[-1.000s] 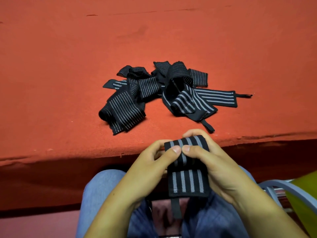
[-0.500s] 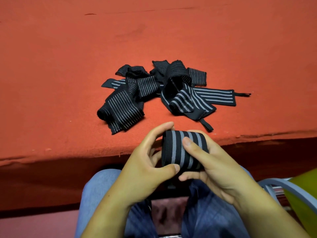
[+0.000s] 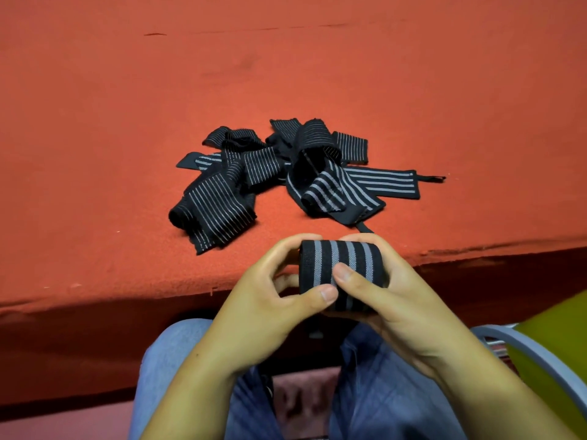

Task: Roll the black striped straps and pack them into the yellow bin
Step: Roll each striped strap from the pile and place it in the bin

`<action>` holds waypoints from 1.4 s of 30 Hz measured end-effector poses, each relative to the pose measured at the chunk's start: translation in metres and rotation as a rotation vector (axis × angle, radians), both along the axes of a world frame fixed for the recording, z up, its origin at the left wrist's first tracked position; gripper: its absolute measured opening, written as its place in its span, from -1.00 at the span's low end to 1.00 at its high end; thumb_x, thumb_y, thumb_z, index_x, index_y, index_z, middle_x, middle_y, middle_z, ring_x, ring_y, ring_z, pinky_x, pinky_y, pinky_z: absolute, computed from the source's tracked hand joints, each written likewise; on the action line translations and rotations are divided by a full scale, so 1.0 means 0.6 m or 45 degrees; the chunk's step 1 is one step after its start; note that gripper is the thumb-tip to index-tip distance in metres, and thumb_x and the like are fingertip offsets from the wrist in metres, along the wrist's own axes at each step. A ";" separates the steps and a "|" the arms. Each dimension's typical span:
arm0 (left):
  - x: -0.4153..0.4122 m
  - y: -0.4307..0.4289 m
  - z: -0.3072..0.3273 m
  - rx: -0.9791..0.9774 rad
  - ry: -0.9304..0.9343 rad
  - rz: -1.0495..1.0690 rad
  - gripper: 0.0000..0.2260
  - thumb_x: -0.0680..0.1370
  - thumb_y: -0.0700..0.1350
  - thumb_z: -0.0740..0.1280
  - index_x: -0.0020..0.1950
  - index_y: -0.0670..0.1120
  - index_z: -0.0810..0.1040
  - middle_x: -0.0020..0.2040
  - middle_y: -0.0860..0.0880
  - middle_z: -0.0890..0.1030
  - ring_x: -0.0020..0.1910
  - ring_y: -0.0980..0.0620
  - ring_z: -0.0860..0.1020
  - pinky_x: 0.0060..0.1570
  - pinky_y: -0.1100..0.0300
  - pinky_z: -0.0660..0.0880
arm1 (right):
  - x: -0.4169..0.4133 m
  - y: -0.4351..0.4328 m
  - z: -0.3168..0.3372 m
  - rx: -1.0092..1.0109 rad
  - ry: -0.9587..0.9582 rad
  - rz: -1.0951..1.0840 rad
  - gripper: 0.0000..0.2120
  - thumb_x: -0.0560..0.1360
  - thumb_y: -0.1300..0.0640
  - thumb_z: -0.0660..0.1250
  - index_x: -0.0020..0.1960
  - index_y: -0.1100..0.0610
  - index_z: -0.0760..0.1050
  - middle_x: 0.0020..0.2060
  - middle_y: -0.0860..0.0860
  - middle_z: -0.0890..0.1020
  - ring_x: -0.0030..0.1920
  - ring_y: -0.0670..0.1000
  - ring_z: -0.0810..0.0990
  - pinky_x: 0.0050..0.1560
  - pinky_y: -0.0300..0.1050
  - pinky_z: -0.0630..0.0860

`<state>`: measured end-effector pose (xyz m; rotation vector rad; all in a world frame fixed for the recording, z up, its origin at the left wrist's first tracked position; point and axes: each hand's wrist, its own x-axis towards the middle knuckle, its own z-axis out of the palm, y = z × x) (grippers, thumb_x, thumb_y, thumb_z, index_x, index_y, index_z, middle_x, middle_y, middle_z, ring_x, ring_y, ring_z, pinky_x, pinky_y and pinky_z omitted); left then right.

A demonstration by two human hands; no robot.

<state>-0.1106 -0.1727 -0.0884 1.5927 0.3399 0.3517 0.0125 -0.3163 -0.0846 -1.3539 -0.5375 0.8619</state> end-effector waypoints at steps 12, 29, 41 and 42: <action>0.024 -0.025 0.032 0.344 -0.299 -0.074 -0.52 0.41 -0.25 0.59 0.20 0.17 0.61 0.29 0.02 0.58 0.41 -0.11 0.50 0.30 -0.09 0.53 | 0.029 -0.036 0.087 -0.123 0.280 0.122 -0.65 0.50 -0.15 0.34 0.19 0.00 0.65 0.04 0.04 0.74 -0.01 0.00 0.74 -0.16 0.00 0.68; 0.064 -0.118 0.071 -0.150 -0.214 -0.062 -0.72 0.47 -0.13 0.48 0.17 0.05 0.65 0.13 0.01 0.71 0.10 0.04 0.69 0.02 0.24 0.58 | 0.033 -0.101 0.101 0.038 -0.079 -0.258 -0.83 0.36 0.14 0.43 -0.06 0.04 0.67 -0.08 0.13 0.72 -0.08 0.09 0.68 -0.03 0.04 0.58; 0.131 -0.178 0.109 -0.158 -0.292 -0.246 -0.32 0.44 -0.29 0.55 0.50 0.08 0.44 0.36 0.00 0.62 0.34 0.05 0.59 0.26 0.23 0.54 | 0.096 -0.227 0.211 -0.394 -0.454 -0.012 -0.64 0.33 0.04 0.56 0.13 -0.04 0.70 0.04 0.08 0.76 0.03 0.04 0.76 0.00 -0.04 0.69; 0.140 -0.186 0.110 -0.173 -0.281 -0.259 -0.32 0.45 -0.28 0.54 0.50 0.07 0.43 0.36 -0.02 0.62 0.35 0.04 0.59 0.29 0.21 0.53 | 0.105 -0.239 0.220 -0.452 -0.528 -0.011 -0.62 0.31 -0.01 0.56 0.12 -0.04 0.70 0.04 0.07 0.76 0.04 0.04 0.76 0.05 0.00 0.69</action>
